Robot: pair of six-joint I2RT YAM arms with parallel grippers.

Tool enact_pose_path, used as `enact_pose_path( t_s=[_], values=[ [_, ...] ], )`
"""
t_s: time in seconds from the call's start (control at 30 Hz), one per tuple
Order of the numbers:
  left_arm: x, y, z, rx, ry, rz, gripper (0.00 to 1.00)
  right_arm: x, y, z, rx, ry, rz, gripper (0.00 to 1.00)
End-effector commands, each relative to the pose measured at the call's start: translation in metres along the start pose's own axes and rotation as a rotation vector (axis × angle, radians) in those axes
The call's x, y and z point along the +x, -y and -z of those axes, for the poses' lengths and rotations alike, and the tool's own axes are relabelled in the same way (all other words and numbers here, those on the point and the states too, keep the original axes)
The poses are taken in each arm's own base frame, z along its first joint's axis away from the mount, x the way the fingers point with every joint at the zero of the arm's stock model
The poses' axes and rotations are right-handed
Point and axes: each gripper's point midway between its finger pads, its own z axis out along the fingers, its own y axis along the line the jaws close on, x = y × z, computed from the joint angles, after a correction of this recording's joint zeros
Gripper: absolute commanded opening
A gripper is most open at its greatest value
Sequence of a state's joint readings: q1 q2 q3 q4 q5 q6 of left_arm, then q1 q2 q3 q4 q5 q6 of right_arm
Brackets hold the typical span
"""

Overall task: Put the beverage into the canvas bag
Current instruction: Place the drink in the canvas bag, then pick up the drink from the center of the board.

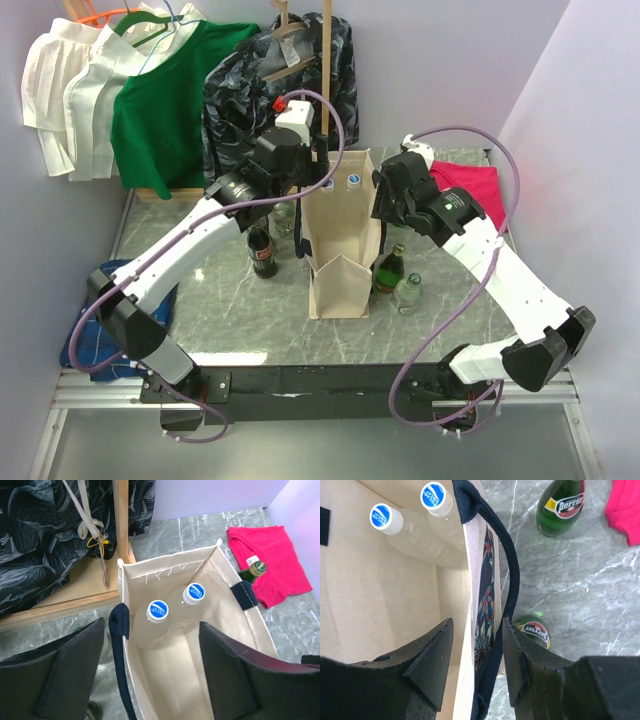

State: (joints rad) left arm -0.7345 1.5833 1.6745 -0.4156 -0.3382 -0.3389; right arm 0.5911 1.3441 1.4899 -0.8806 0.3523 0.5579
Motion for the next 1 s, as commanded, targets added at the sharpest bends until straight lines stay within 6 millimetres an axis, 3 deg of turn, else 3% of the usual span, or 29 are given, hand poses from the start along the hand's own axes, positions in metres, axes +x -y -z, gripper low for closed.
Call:
enact_pose_path(
  t_s=[0.0, 0.17, 0.57, 0.73, 0.97],
  values=[
    [-0.005, -0.001, 0.018, 0.019, 0.01, 0.012, 0.83, -0.027, 0.005, 0.028, -0.014, 0.096, -0.051, 0.52],
    [0.003, -0.005, 0.026, 0.022, 0.001, 0.011, 0.89, -0.018, 0.02, 0.029, 0.021, 0.093, -0.06, 0.55],
    [0.02, -0.011, 0.031, 0.009, -0.056, 0.009, 0.93, 0.018, 0.059, 0.027, 0.098, 0.041, -0.096, 0.56],
    [0.031, -0.005, 0.033, 0.045, -0.105, 0.015, 0.93, 0.035, 0.068, 0.024, 0.114, -0.007, -0.088, 0.57],
    [0.052, -0.011, 0.034, 0.025, -0.164, 0.016, 0.91, 0.06, 0.076, 0.019, 0.129, -0.074, -0.075, 0.57]
  ],
)
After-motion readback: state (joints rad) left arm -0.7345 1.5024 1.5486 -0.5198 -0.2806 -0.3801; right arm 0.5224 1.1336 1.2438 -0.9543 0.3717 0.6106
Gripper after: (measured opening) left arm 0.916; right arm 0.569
